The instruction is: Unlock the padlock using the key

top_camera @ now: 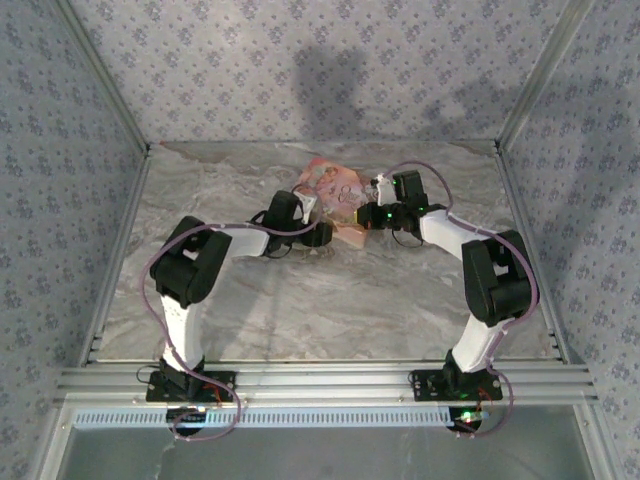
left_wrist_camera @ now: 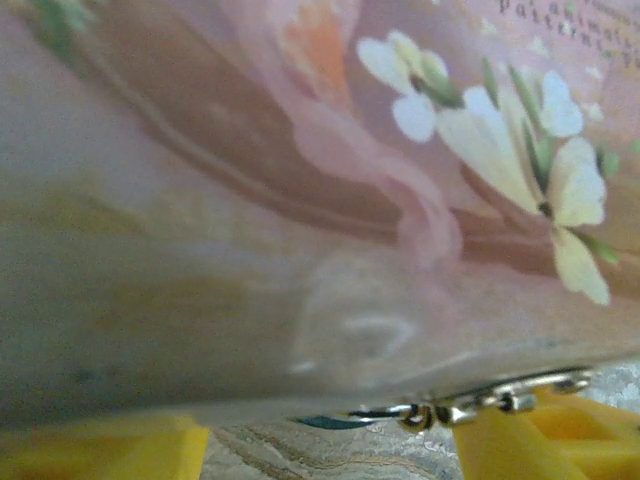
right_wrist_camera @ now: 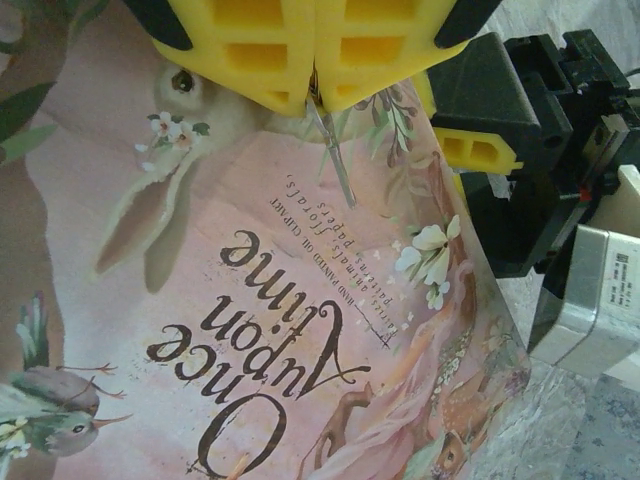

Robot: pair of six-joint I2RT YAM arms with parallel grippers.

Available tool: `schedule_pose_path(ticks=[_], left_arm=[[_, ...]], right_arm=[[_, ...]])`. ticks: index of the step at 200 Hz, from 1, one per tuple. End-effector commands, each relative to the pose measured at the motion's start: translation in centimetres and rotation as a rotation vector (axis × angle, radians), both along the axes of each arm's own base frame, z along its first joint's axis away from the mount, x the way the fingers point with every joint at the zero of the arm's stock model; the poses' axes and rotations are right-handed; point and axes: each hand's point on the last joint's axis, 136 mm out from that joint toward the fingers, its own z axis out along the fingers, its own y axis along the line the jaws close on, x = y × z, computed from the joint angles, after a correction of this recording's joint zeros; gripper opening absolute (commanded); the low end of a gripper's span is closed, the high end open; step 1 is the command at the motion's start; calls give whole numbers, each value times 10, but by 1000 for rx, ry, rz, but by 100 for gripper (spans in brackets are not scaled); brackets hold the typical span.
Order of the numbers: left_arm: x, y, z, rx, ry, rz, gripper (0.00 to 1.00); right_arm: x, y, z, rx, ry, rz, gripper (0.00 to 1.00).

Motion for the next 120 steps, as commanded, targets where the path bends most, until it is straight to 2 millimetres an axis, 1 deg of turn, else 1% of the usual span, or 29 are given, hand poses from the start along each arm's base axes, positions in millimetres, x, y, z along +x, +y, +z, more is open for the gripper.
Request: schedule_pose_path(ticks=[1, 32, 73, 89, 120], left_arm=[[2, -10, 3, 6, -17, -17, 60], [4, -10, 1, 4, -8, -3, 53], [7, -10, 3, 0, -11, 16, 46], [8, -9, 4, 2, -15, 23, 45], [10, -5, 8, 16, -34, 37, 45]], right_arm=[[-10, -5, -32, -48, 103, -28, 0], [-11, -4, -32, -48, 107, -24, 0], [-12, -3, -32, -47, 107, -20, 0], [-13, -3, -33, -49, 109, -20, 0], [-13, -3, -33, -54, 109, -19, 0]])
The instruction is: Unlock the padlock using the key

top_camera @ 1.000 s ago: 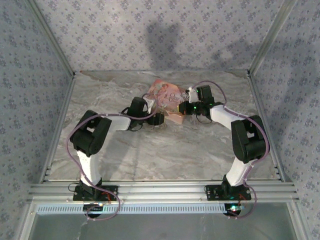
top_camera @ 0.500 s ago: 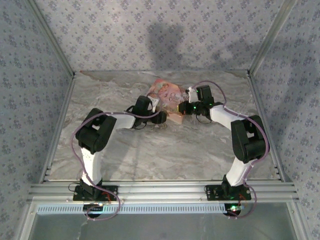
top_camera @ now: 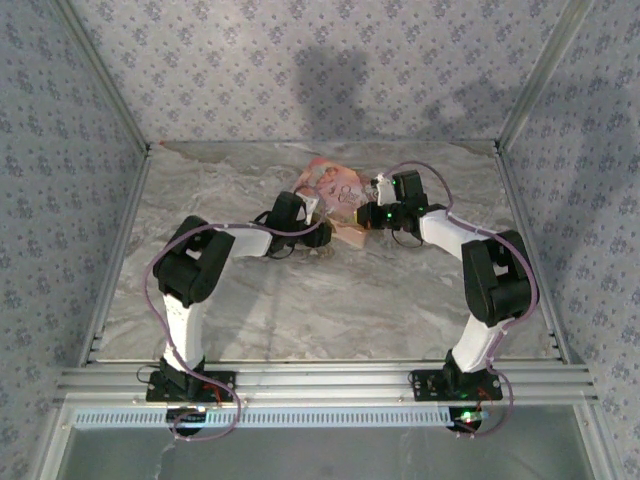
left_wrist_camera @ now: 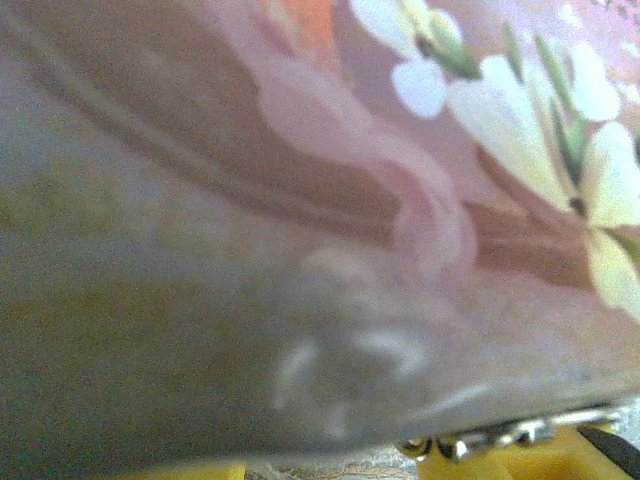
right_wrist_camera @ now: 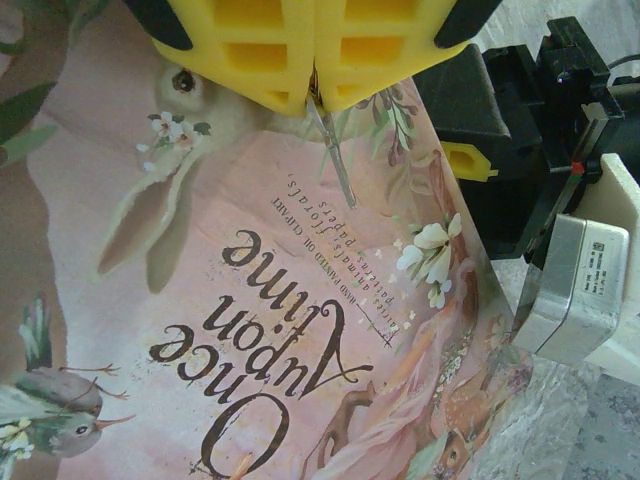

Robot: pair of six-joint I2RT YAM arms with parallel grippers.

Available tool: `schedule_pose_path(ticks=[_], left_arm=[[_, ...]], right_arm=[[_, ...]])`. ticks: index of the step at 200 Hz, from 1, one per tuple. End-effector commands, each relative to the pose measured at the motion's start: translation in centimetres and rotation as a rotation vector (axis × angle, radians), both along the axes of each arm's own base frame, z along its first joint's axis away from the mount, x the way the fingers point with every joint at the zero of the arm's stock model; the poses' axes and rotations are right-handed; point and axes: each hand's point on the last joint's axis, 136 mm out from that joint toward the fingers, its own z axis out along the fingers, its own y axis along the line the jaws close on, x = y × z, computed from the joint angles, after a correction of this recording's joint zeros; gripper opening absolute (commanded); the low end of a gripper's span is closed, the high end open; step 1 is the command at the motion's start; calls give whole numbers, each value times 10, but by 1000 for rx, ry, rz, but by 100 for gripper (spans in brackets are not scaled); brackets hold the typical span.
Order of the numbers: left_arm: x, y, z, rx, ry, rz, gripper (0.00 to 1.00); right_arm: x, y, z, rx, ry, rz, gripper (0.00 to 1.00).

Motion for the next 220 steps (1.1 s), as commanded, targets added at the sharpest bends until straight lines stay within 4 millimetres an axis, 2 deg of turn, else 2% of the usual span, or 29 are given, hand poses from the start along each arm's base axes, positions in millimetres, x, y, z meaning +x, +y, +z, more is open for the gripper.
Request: schedule_pose_path(ticks=[1, 54, 167, 220], left_arm=[[10, -2, 14, 2, -50, 16, 45], [13, 3, 17, 37, -80, 36, 46], [12, 2, 31, 64, -143, 34, 49], [10, -3, 26, 51, -122, 12, 41]], right_arm=[[-14, -3, -32, -53, 106, -12, 0], [-13, -2, -32, -54, 104, -10, 0], [-14, -1, -32, -50, 104, -5, 0], [-14, -1, -32, -49, 104, -6, 0]])
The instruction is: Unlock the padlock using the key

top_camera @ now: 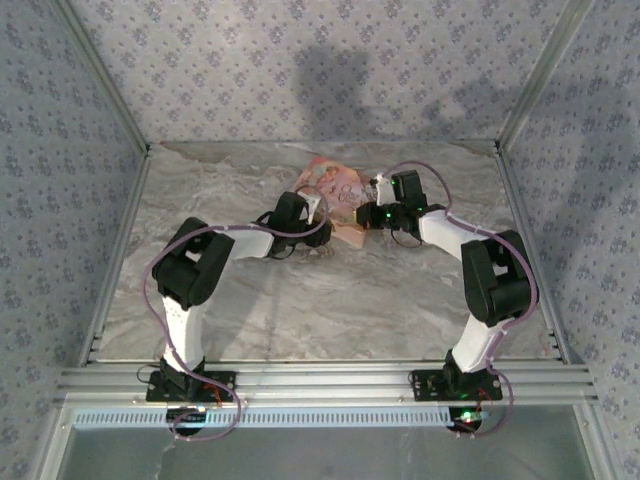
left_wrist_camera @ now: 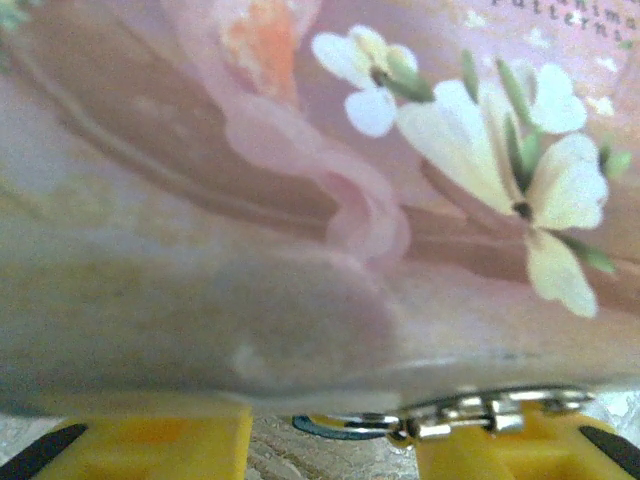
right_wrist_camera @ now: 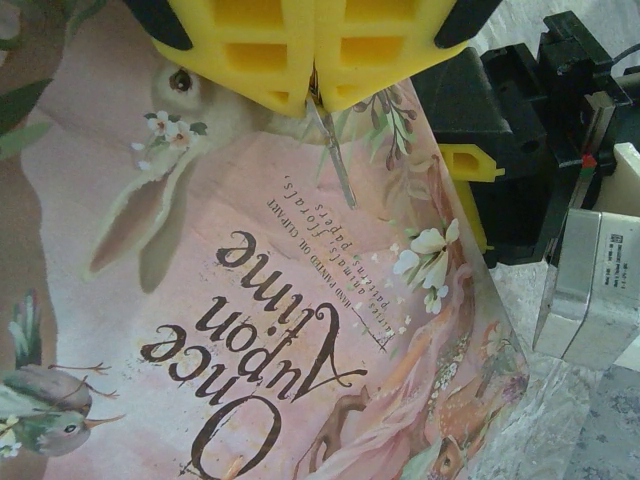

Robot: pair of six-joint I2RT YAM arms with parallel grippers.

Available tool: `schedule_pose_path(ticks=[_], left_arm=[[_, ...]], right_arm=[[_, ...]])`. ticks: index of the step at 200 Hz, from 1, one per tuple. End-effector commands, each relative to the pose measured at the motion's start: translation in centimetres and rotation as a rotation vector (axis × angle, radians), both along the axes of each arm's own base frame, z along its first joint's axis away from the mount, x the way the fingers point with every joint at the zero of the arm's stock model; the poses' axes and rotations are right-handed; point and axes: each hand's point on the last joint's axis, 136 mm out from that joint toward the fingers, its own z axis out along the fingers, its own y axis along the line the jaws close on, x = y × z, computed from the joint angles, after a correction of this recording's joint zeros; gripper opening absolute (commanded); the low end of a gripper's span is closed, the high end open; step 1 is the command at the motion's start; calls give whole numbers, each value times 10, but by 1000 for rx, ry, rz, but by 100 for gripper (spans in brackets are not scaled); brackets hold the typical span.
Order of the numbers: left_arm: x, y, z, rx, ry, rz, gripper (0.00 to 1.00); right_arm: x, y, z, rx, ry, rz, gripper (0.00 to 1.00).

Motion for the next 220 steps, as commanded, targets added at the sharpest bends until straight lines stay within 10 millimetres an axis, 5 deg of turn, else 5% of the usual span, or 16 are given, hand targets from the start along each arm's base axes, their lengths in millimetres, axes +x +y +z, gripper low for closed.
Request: schedule_pose_path(ticks=[1, 51, 108, 148, 168, 220], left_arm=[[3, -9, 22, -23, -47, -24, 41], [-1, -12, 20, -28, -36, -36, 29], [-10, -14, 35, -81, 18, -23, 19], [-26, -18, 55, -145, 160, -6, 19], [-36, -21, 64, -170, 253, -1, 17], [-60, -22, 93, -230, 401, 3, 15]], right_arm=[[-15, -3, -32, -46, 110, -7, 0], [-13, -1, -25, -23, 95, -9, 0], [-5, -2, 32, 5, -80, -9, 0], [-26, -9, 63, -6, -215, 22, 0], [-49, -5, 63, -19, -253, 81, 0], [-100, 18, 26, -100, -310, 208, 0]])
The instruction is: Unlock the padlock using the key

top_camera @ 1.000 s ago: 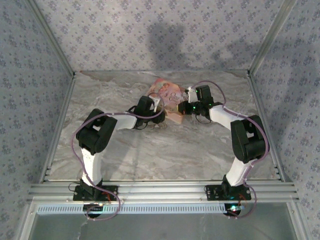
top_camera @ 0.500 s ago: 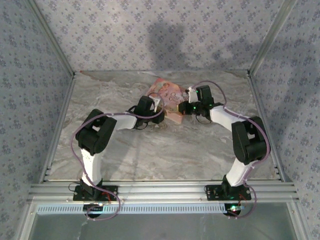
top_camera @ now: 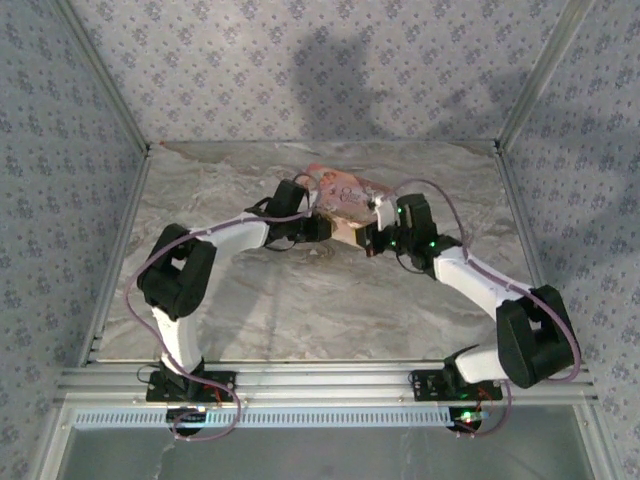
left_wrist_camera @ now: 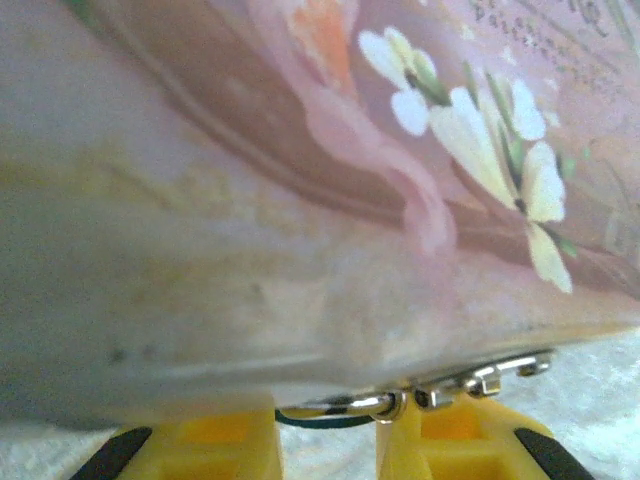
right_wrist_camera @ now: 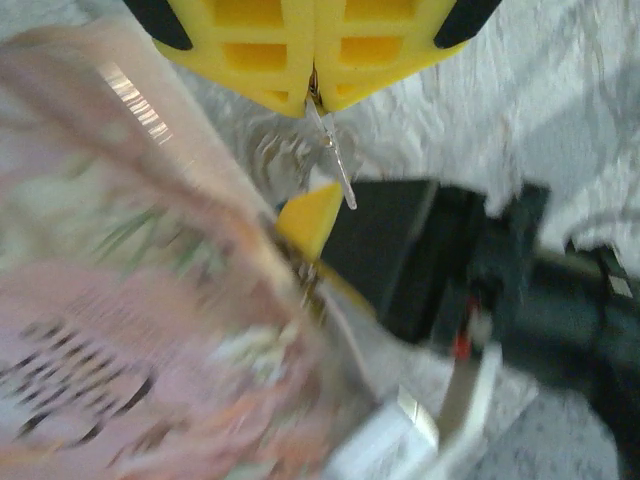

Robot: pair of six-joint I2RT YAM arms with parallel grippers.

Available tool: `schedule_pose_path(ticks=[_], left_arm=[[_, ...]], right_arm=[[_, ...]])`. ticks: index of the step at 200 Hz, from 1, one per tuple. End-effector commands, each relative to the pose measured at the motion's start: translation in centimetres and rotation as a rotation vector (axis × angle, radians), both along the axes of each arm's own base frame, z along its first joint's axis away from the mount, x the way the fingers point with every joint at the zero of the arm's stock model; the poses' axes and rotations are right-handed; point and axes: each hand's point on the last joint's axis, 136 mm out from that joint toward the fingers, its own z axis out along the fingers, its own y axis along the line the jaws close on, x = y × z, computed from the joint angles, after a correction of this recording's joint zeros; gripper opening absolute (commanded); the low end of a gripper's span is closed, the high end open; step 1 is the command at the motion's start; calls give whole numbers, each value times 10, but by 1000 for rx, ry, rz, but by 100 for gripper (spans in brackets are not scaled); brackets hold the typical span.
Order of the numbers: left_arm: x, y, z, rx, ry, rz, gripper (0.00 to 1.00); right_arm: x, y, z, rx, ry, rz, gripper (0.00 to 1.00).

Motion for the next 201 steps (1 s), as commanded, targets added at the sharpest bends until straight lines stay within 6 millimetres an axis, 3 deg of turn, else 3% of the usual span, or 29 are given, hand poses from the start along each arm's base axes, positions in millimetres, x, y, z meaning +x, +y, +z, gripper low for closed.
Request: schedule_pose_path(ticks=[1, 63, 201], left_arm=[[-18, -10, 44, -89, 59, -25, 15], [-32, -11, 55, -128, 177, -5, 15], [-36, -11, 62, -162, 210, 13, 15]], right_arm=[[-13, 6, -15, -56, -60, 40, 0], [-17, 21, -57, -126, -65, 66, 0], [4, 41, -61, -60, -108, 69, 0]])
